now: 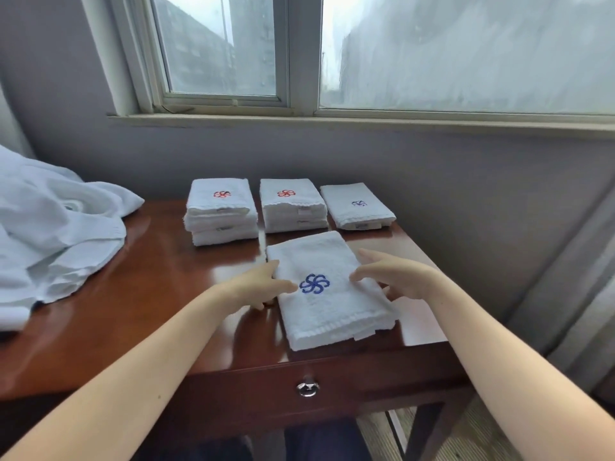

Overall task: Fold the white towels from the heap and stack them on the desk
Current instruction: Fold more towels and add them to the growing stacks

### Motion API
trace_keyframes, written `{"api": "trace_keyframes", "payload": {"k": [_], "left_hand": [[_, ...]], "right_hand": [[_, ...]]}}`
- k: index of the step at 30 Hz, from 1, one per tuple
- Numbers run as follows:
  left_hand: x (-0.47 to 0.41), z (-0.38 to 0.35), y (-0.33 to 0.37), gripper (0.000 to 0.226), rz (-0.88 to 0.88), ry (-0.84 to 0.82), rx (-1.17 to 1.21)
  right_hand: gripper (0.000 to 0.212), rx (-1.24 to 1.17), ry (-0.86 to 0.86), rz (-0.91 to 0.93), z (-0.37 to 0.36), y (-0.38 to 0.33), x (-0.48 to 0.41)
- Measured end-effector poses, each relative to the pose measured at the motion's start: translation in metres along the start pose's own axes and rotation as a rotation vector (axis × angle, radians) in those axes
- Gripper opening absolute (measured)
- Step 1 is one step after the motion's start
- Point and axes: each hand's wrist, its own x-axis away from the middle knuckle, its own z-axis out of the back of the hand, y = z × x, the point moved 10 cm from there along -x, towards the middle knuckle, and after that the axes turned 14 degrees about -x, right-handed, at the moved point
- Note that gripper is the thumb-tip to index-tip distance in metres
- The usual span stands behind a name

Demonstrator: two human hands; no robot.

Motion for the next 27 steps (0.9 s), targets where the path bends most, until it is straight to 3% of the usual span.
{"api": "trace_keyframes", "payload": {"k": [2, 8, 15, 22, 27], "left_hand": [[0.006, -0.007, 0.002, 0.079, 0.007, -0.079, 0.121], [0.017, -0.015, 0.001, 0.078, -0.054, -0.151, 0.579], [0.021, -0.013, 0.002, 0.073, -0.144, -0.143, 0.818], [0.017, 0.020, 0.024, 0.089, -0.315, -0.033, 0.920], [0.004, 0.054, 0.063, 0.087, -0.481, 0.029, 0.797]], "right_hand": [[0.061, -0.025, -0.050, 0.004, -0.008, -0.001, 0.002], [0.085, -0.087, -0.056, 0.043, -0.006, 0.008, 0.006], [0.074, -0.150, -0.081, 0.048, -0.009, 0.011, 0.018], [0.071, -0.172, 0.012, 0.242, 0.012, -0.016, 0.026], [0.083, -0.169, 0.112, 0.486, 0.046, -0.052, 0.029]]}}
